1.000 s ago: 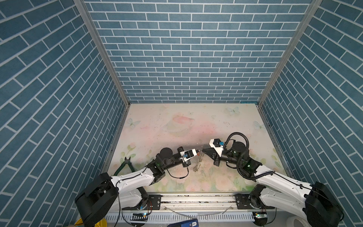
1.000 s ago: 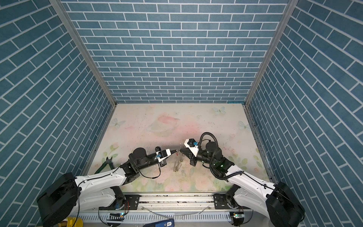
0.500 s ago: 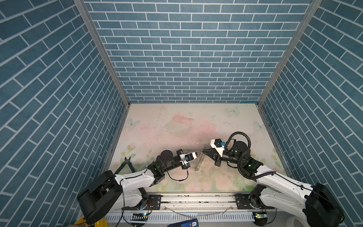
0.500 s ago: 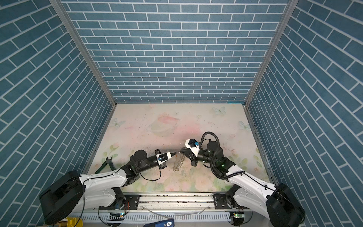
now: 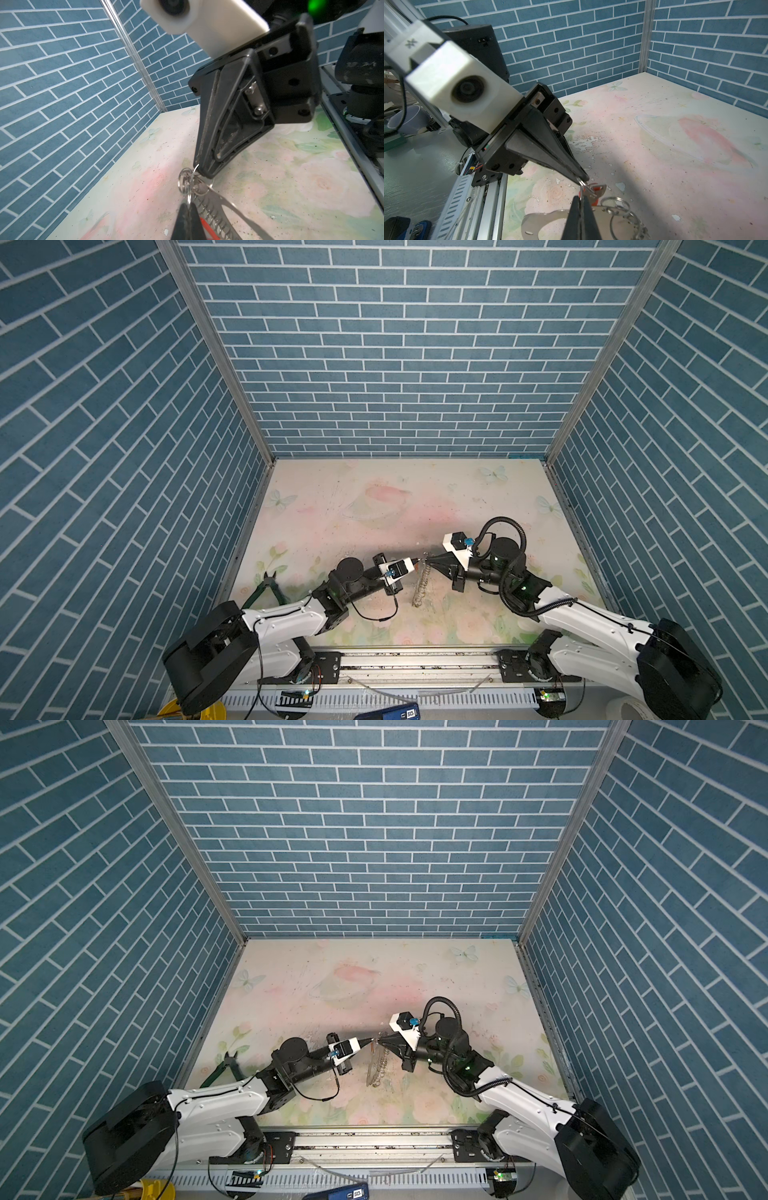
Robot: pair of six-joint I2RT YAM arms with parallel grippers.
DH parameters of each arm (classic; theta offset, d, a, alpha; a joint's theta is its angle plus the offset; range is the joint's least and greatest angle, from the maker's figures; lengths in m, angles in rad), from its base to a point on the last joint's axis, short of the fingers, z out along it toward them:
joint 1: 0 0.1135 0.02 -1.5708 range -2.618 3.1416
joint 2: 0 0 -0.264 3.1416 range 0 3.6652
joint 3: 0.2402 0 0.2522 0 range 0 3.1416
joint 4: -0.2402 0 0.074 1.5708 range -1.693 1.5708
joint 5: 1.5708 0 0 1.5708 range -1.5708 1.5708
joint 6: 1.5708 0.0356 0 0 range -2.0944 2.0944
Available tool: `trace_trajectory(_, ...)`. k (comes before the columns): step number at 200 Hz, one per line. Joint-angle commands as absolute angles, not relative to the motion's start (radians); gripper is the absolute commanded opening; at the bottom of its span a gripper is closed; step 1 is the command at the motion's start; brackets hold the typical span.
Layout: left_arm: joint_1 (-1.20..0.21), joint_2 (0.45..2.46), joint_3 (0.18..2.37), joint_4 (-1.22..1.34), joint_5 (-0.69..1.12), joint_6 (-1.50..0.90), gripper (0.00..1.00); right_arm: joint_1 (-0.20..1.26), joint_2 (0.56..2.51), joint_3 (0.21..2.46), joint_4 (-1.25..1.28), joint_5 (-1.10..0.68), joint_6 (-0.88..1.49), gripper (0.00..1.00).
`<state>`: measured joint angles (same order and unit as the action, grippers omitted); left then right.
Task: Attach keys to a key ring
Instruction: Insert the key into the keyring.
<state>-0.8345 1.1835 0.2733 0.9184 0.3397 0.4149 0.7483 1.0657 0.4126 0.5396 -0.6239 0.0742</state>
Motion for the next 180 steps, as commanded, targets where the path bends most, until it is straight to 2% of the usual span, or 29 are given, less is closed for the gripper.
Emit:
trace_trajectory(1,-0.838,1.163,0.272,0.939,0.392,0.393,0.00,0.753,1.069,0.437,0.615,-0.629,0.105,0.00)
trace_trajectory(54,-0.836,1.164,0.269,0.949,0.436,0.371,0.00,0.738,1.064,0.419,0.629,-0.574,0.133,0.00)
trace_trajectory(76,-0.832,1.162,0.266,0.966,0.449,0.353,0.00,0.681,1.083,0.404,0.728,-0.632,0.248,0.00)
trace_trajectory(119,-0.825,1.179,0.266,1.022,0.464,0.323,0.00,0.677,1.081,0.419,0.699,-0.673,0.245,0.00)
trace_trajectory(180,-0.821,1.304,0.258,1.288,0.455,0.219,0.00,0.675,1.102,0.423,0.706,-0.706,0.258,0.00)
